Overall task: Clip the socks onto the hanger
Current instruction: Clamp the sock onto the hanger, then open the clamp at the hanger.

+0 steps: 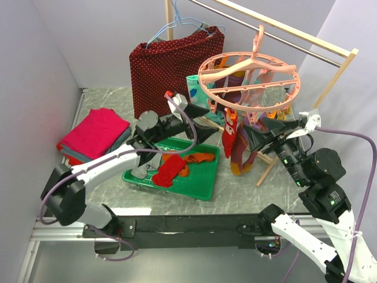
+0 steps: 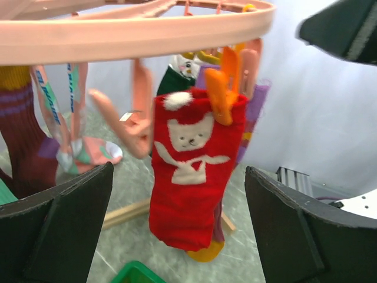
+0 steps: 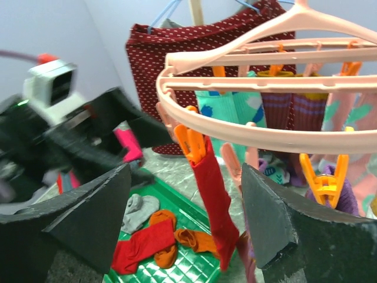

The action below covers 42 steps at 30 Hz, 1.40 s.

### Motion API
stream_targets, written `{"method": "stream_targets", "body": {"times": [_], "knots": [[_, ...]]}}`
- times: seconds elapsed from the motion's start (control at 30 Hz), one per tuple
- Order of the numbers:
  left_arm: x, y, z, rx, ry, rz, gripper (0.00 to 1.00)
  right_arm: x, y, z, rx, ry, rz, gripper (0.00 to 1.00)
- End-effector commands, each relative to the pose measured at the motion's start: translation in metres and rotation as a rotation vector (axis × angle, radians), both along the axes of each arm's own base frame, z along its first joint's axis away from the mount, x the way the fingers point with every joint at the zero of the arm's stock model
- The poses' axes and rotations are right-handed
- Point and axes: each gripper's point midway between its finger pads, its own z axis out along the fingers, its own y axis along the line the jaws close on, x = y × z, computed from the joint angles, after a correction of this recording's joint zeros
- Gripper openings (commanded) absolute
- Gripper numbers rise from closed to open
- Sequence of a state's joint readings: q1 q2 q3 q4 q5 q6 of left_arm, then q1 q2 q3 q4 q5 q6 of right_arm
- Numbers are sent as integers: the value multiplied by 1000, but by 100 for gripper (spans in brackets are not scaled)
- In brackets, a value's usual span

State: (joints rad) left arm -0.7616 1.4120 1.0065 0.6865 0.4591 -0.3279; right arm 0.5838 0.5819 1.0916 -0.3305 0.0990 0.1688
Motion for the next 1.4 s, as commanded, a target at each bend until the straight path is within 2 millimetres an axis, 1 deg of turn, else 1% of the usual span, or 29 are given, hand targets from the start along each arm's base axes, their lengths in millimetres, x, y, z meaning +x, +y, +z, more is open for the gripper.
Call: {"method": "stream_targets", "body": {"times": [0.0,0.03,0.1,0.13,0.2,0.23,0.27,0.3,0.33,0.37,0.43,0.53,0.67,0.77,1.13,1.23,1.27,1.33,1.37], "knots": [[6,1,35,-72,-93,-84,99,-8,3,3,-33,-37,40,82],[11,-1,30,-59,-84,-96,99,-8,2,3,-36,-38,41,82],[13,-2,34,-68,-89,-117,99,-9,1,2,-44,-36,37,82],[13,-4,29,-60,-74,-147,99,-9,0,1,-44,-35,34,82],[13,-5,32,-68,-85,-181,99,-11,-1,1,-45,-39,35,83],[16,-7,27,-64,-65,-197,99,-11,-1,0,-48,-38,37,83],[10,-9,30,-62,-76,-240,99,-11,0,0,-52,-37,39,83],[9,-9,33,-66,-85,-256,99,-12,-1,0,-54,-38,39,83],[10,-12,30,-63,-79,-271,98,-12,0,0,-54,-38,40,83],[4,-13,33,-64,-79,-305,97,-12,-1,-1,-57,-38,39,83],[5,-15,33,-68,-71,-323,96,-12,-1,0,-57,-41,38,83],[8,-18,37,-74,-81,-325,93,-12,0,1,-57,-45,44,83],[7,-19,42,-93,-76,-337,86,-12,1,1,-55,-44,44,83],[8,-22,42,-96,-59,-346,83,-12,2,2,-49,-46,49,83],[9,-33,40,-105,-46,-356,78,-14,2,5,-45,-50,59,83],[9,-34,40,-108,-40,-352,74,-15,2,5,-43,-50,58,83],[10,-34,41,-110,-44,-350,71,-15,2,5,-43,-51,59,83],[9,-34,42,-113,-40,-351,69,-14,3,5,-42,-49,61,83],[9,-34,41,-113,-39,-353,65,-14,3,5,-42,-50,62,83]]}}
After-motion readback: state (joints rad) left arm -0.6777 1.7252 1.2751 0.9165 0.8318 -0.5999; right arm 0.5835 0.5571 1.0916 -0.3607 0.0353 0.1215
